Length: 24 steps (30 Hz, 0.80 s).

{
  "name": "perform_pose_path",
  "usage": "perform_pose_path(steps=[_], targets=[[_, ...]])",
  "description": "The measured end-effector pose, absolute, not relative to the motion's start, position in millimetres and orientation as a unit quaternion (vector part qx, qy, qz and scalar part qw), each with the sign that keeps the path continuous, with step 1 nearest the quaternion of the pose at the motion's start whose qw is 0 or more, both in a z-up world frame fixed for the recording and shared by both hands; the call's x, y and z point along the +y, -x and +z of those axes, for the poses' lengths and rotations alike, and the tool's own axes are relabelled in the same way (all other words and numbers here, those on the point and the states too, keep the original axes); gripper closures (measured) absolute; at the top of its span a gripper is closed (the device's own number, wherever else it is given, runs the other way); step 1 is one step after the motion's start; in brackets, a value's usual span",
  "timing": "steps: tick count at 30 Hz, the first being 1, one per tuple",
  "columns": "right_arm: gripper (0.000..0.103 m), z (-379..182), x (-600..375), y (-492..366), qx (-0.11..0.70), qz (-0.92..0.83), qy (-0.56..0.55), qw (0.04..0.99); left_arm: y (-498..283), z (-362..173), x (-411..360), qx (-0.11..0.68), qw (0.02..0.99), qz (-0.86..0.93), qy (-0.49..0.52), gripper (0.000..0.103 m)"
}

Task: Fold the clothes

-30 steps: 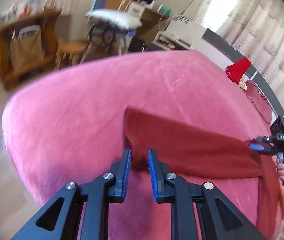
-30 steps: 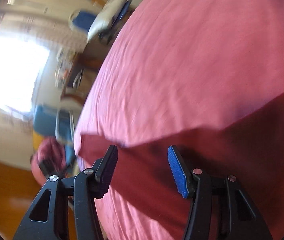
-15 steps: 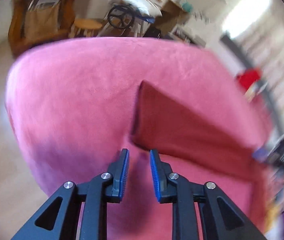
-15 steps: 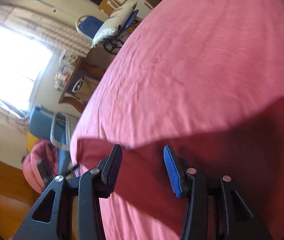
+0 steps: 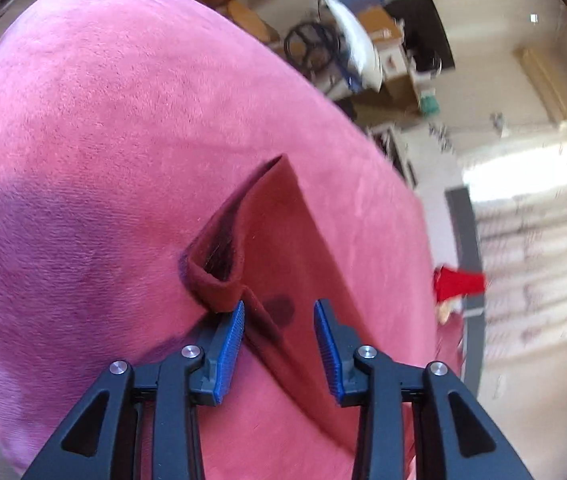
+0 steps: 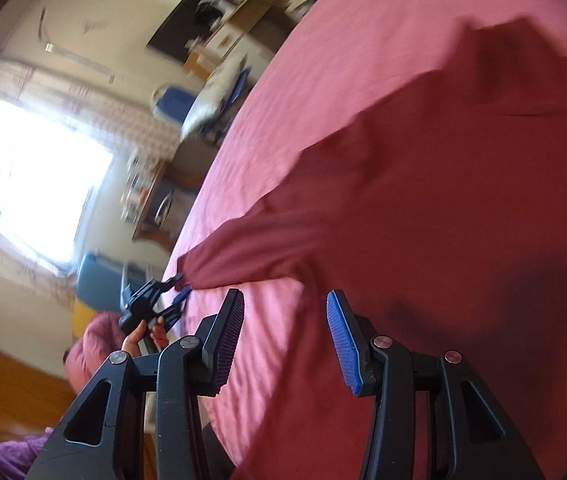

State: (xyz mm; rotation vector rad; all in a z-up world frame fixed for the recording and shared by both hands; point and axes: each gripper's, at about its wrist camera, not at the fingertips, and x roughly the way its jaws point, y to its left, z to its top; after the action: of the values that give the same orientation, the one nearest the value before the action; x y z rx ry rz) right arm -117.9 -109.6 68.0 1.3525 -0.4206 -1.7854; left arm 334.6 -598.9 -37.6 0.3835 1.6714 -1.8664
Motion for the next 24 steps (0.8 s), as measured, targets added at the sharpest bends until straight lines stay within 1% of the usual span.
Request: perform_pose_path(steps=[2, 4, 6, 7, 8, 10, 12, 13, 14, 17, 20, 24], targets=[[0.056, 71, -76, 115, -0.165, -0.729, -0.535, 0.393, -340, -45, -596, 0.653, 0.322, -0.674, -0.126, 0.089], [0.056, 71, -57, 113, -0.174, -0.727, -0.537, 0.39, -346, -50, -588, 0.669, 0.333, -0.656, -0.108, 0.089], [0.056, 69, -61, 114, -0.171, -0.718, -0.546, 0.397, -345, -47, -582, 0.658, 0.346, -0.659, -0.114, 0.087], [0.056, 69, -69, 114, -0.164, -0.716, -0.546, 0.403, -343, -45, -580, 0.653, 0.351, -0.661, -0.12, 0.079], [0.056, 69, -81, 117, -0.157, -0.714, -0.545, 0.411, -341, -43, -579, 0.648, 0.354, -0.662, -0.126, 0.076], [0.056, 67, -108, 125, -0.142, -0.71, -0.542, 0.426, -341, -41, -576, 0.651, 0.363, -0.654, -0.13, 0.074], [0.056, 62, -139, 134, -0.144, -0.701, -0.543, 0.439, -346, -42, -574, 0.671, 0.373, -0.629, -0.123, 0.074], [0.057, 57, -156, 140, -0.144, -0.696, -0.549, 0.44, -349, -41, -570, 0.687, 0.381, -0.609, -0.113, 0.072], [0.057, 53, -172, 144, -0.139, -0.693, -0.554, 0.44, -351, -39, -569, 0.689, 0.382, -0.605, -0.114, 0.069], [0.057, 44, -208, 148, -0.125, -0.684, -0.564, 0.446, -354, -32, -565, 0.678, 0.392, -0.609, -0.122, 0.068], [0.057, 37, -223, 141, -0.126, -0.674, -0.569, 0.454, -353, -43, -572, 0.687, 0.387, -0.603, -0.12, 0.067], [0.057, 31, -230, 130, -0.134, -0.664, -0.573, 0.462, -349, -53, -583, 0.7, 0.373, -0.602, -0.092, 0.061]])
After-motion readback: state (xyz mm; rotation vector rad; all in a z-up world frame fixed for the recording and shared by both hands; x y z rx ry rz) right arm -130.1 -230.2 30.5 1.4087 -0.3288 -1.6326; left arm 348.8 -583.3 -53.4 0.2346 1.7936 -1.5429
